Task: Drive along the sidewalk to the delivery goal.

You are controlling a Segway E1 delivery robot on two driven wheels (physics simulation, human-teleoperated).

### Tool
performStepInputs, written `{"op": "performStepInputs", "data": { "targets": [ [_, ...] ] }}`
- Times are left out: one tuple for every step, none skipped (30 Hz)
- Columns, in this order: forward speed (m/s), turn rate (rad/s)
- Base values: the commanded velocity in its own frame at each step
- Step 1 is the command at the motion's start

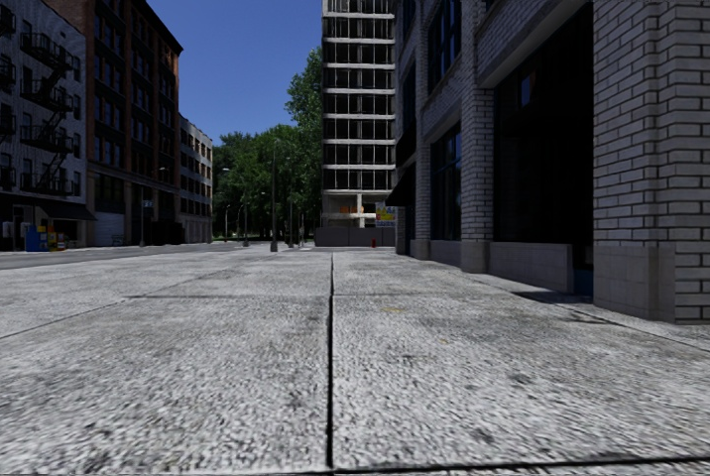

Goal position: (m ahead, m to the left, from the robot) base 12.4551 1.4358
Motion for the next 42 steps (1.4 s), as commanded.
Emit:
{"op": "performStepInputs", "data": {
  "targets": [
    [1.79, 0.15],
    [1.79, 0.61],
    [1.79, 0.70],
    [1.79, 0.72],
    [1.79, 0.64],
    [1.79, 0.19],
    [1.79, 0.10],
    [1.79, 0.08],
    [1.79, 0.07],
    [1.79, 0.07],
    [1.79, 0.06],
    [1.79, 0.06],
    [1.79, 0.02],
    [1.79, 0.00],
    [1.79, 0.00],
    [1.79, 0.00],
    [1.79, 0.00],
    [1.79, 0.00],
    [1.79, 0.00],
    [1.79, 0.00],
    [1.79, 0.00],
    [1.79, 0.00],
    [1.79, 0.00],
    [1.79, 0.00],
    [1.79, 0.00],
    [1.79, 0.00],
    [1.79, 0.00],
    [1.79, 0.00],
    [1.79, 0.00],
    [1.79, 0.00],
    [1.79, 0.00],
    [1.79, 0.00],
    [1.79, 0.00],
    [1.79, 0.00],
    [1.79, 0.00],
    [1.79, 0.00],
    [1.79, 0.00],
    [1.79, 0.07],
    [1.79, 0.20],
    [1.79, 0.25],
    [1.79, 0.25],
    [1.79, 0.26]
  ]
}}
